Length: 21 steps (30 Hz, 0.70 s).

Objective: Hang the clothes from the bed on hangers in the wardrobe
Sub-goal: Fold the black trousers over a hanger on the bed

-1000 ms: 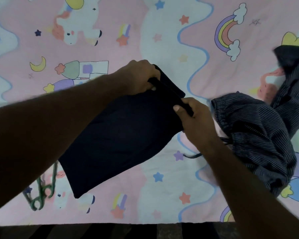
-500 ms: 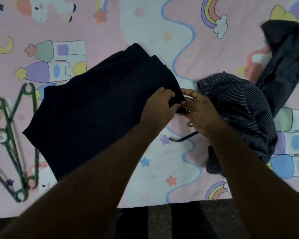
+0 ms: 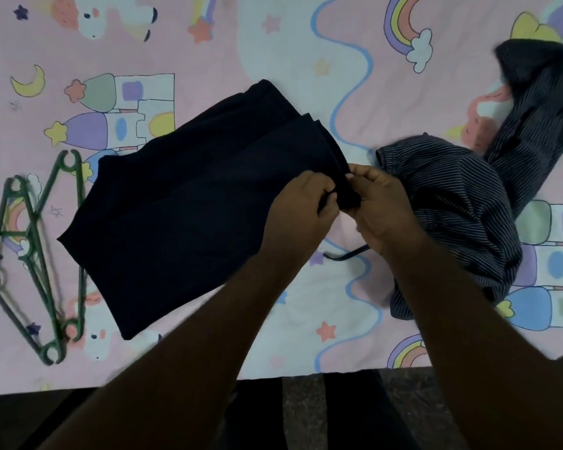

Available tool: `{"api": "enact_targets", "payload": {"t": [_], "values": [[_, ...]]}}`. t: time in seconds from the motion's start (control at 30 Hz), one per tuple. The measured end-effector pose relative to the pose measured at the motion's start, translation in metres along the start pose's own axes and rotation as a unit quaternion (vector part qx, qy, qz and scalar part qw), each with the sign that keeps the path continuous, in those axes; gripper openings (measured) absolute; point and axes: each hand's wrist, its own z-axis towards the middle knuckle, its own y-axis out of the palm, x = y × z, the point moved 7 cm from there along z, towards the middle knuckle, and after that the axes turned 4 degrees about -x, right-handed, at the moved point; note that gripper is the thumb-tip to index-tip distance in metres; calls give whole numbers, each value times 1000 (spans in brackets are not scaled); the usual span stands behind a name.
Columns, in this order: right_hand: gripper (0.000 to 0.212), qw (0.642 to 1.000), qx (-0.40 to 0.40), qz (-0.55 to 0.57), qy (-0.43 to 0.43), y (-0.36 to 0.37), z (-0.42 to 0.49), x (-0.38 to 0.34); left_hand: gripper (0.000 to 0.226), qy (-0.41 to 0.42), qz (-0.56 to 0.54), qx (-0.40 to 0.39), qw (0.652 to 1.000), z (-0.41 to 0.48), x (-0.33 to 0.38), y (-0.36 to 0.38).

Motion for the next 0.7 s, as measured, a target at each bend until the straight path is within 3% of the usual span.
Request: {"api": "enact_targets", "payload": {"t": [0.1,0.23,0.3,0.37,0.43,0.5,0.6,0.7], "values": [[19,998,-60,33,-3,22,-9,-5,24,17,26,-3,1000,-12,1,1],[14,996,-93,12,-10,37,-22,-10,19,16,-14,-7,1000,-19,0,-8],[24,991,-69,-100,-52,34,-23,-18,23,29,-21,-1,999,-15,-4,-30],[29,951,-75,-274,-120,42,-29,-32,45,66,34,-34,997,-2,-6,-56],[30,895,-127,-387,-180,71,-45,-44,64,121,147,-149,970,13,-5,-76],[29,865,-174,-421,-209,103,-67,-54,57,188,249,-243,919,23,-1,-100],[28,871,-187,-412,-190,144,-104,-69,33,233,345,-293,861,28,1,-154],[26,876,-206,-402,-172,191,-155,-90,20,201,422,-281,838,21,1,-236]]}}
